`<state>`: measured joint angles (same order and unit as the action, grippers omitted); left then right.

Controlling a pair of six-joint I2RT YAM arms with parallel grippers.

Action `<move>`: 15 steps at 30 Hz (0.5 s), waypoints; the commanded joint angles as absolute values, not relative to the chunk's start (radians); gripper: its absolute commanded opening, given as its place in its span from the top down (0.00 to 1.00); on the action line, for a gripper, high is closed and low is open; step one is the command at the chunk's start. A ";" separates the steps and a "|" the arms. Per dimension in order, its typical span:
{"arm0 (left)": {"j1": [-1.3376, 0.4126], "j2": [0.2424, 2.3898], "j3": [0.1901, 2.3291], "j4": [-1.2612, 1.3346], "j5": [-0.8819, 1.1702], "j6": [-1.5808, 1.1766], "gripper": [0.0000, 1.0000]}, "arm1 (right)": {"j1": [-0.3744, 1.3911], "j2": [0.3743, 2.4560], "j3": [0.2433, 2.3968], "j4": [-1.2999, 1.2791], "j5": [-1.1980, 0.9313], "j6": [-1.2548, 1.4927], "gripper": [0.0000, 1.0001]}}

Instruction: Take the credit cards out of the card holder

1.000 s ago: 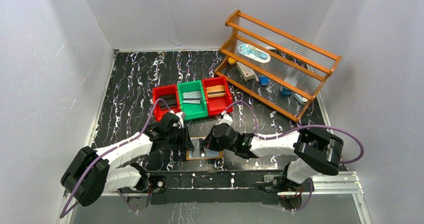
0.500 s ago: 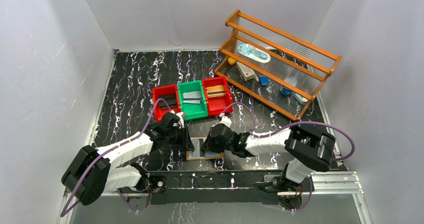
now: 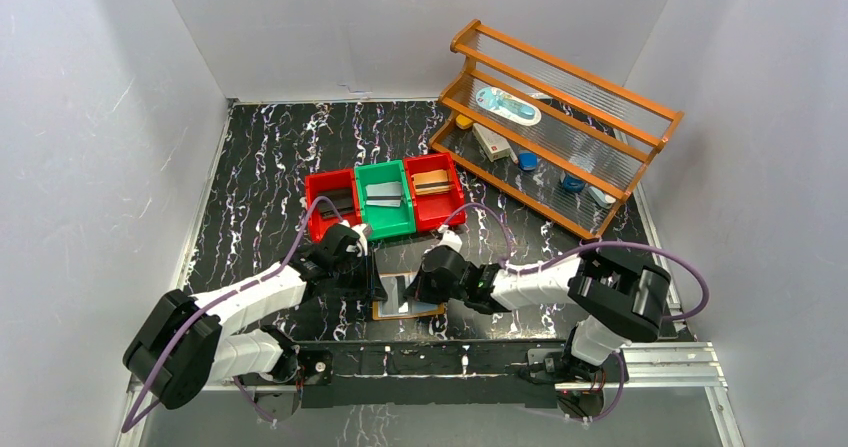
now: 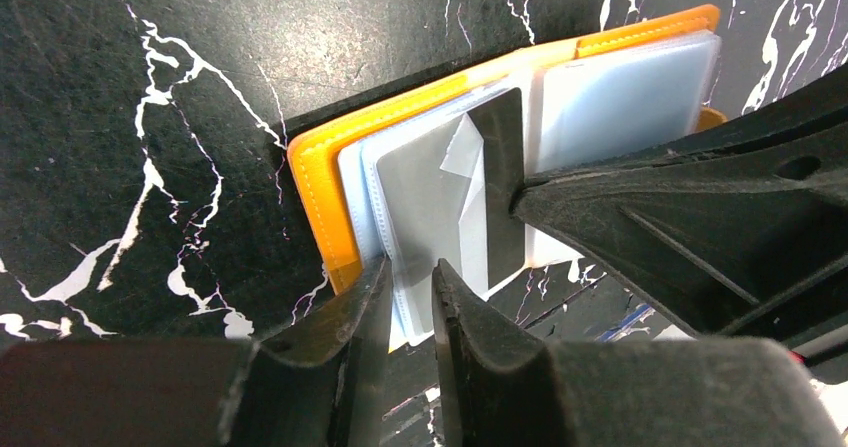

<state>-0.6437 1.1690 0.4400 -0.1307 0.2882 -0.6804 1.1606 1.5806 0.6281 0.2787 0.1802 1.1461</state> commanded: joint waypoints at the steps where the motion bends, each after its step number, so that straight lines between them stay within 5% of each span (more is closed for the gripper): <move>1: -0.652 1.200 0.422 -0.180 0.282 -0.668 0.80 | 1.173 1.524 0.620 0.400 0.160 1.154 1.00; 15: -0.652 1.210 0.429 -0.212 0.232 -0.668 0.83 | 1.112 1.402 0.510 0.322 0.177 1.189 1.00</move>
<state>-0.6441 1.1767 0.4404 -0.1318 0.2756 -0.6819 1.1309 1.4479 0.5404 0.2947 0.1764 1.1740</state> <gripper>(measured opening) 0.173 0.017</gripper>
